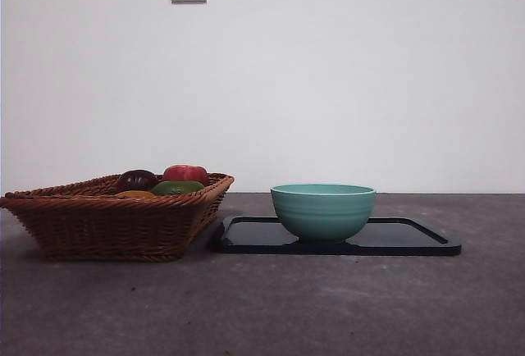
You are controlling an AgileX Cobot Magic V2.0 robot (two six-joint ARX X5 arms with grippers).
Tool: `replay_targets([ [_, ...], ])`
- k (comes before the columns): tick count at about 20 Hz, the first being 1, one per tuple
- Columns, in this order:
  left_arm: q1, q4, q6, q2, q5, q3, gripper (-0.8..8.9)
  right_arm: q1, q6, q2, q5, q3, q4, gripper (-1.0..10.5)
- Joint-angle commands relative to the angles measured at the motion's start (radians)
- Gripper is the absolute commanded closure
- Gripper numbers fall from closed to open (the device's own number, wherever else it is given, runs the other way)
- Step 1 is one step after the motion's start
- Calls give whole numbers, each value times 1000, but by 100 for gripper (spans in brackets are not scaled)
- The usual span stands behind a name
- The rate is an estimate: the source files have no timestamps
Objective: Pick up the wifruite, put it on the bowl, pick up the plate, put it on desk
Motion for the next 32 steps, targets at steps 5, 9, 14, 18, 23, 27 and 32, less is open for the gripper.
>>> replay_targets([
  [5, -6, 14, 16, 5, 6, 19, 310, 5, 31, 226, -76, 9, 61, 395],
  [9, -6, 14, 16, 5, 6, 19, 310, 5, 32, 384, -77, 11, 138, 396],
  [14, -6, 14, 16, 5, 6, 19, 310, 4, 35, 607, -78, 11, 247, 396],
  [18, -6, 14, 16, 5, 6, 19, 310, 4, 34, 843, -77, 16, 337, 396],
  [23, -6, 16, 16, 5, 6, 19, 310, -45, 20, 1119, -76, 71, 402, 398],
  [27, -6, 18, 15, 5, 6, 19, 310, -92, 0, 1297, -49, 167, 404, 407],
  [32, -6, 18, 15, 5, 6, 19, 310, -140, 0, 1426, -17, 259, 412, 408],
])
